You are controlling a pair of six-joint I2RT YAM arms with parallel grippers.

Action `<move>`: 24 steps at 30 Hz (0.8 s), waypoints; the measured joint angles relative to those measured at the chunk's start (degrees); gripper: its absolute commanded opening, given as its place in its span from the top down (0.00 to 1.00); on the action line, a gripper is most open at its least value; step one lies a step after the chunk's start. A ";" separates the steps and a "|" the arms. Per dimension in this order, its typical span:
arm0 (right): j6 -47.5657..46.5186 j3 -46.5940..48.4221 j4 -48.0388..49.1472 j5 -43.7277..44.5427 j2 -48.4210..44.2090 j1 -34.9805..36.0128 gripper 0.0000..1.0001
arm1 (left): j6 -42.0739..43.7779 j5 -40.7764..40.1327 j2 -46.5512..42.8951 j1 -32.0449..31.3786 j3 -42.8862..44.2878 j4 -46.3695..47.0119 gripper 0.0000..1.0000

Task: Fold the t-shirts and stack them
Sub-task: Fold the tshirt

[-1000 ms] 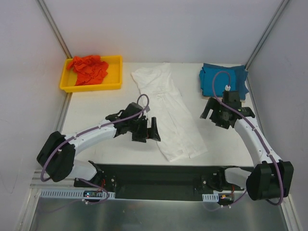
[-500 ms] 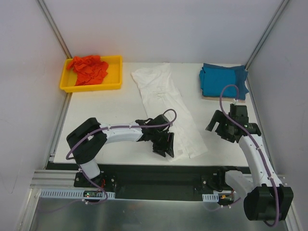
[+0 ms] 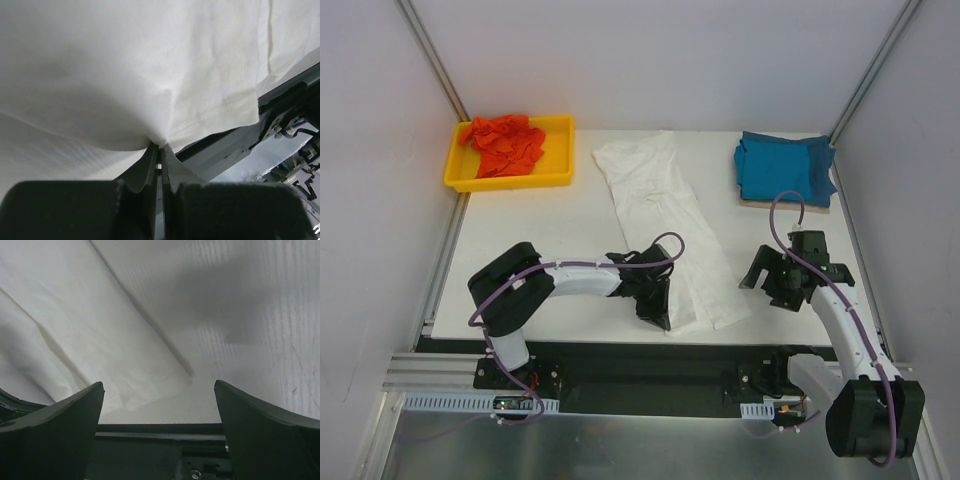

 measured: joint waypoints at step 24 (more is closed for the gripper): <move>2.86 -1.64 -10.56 0.13 -6.69 26.60 0.04 | -1.84 -11.19 -25.86 0.90 -14.78 -19.41 1.00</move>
